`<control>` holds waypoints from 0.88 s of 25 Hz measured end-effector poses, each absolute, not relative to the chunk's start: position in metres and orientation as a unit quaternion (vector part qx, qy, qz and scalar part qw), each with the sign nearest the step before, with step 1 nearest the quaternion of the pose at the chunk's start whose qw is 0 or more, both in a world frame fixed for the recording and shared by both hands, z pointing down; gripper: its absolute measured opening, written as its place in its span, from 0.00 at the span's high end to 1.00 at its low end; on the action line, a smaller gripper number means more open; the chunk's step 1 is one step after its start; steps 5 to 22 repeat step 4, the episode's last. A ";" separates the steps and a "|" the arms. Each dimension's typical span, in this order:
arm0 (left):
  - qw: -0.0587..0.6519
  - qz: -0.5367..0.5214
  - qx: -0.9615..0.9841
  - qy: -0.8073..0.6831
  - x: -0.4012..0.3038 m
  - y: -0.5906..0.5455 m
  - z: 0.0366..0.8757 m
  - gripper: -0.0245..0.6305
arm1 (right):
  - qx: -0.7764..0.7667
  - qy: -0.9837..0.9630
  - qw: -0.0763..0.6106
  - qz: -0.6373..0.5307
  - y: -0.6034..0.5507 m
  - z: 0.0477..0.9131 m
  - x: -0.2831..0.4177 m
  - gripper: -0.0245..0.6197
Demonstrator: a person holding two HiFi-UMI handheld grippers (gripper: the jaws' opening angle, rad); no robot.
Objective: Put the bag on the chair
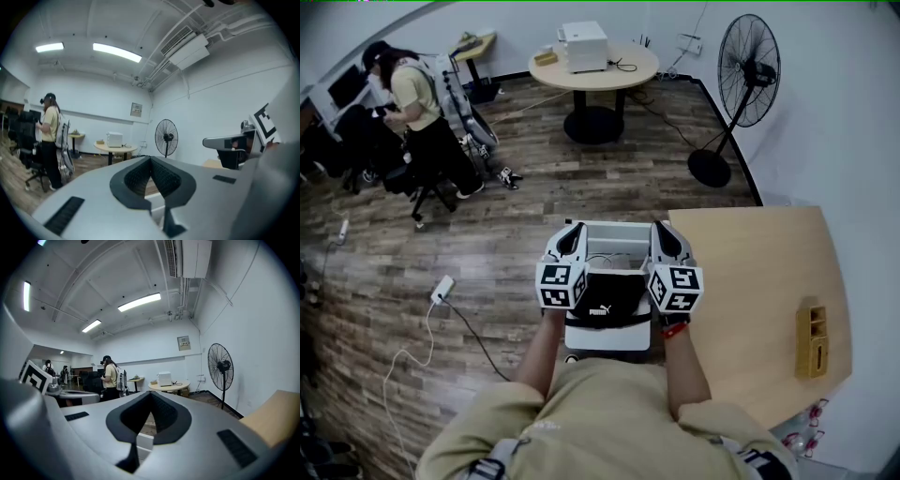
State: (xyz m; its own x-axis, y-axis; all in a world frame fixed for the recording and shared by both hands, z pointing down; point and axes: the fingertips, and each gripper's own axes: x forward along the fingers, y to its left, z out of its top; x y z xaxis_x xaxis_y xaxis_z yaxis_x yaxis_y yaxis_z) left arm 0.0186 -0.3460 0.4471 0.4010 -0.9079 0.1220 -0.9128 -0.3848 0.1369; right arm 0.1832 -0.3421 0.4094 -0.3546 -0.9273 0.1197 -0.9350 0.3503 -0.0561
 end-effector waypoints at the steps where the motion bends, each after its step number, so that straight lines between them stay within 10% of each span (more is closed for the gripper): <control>1: 0.128 0.005 0.831 -0.541 0.023 -0.349 0.465 0.93 | 0.569 -0.820 0.037 0.057 -0.344 0.413 0.190 0.93; 4: 0.297 -0.056 0.816 -0.493 0.039 -0.355 0.533 0.93 | 0.586 -0.806 0.049 0.063 -0.351 0.430 0.217 0.93; 22: 0.297 -0.056 0.816 -0.493 0.039 -0.355 0.533 0.93 | 0.586 -0.806 0.049 0.063 -0.351 0.430 0.217 0.93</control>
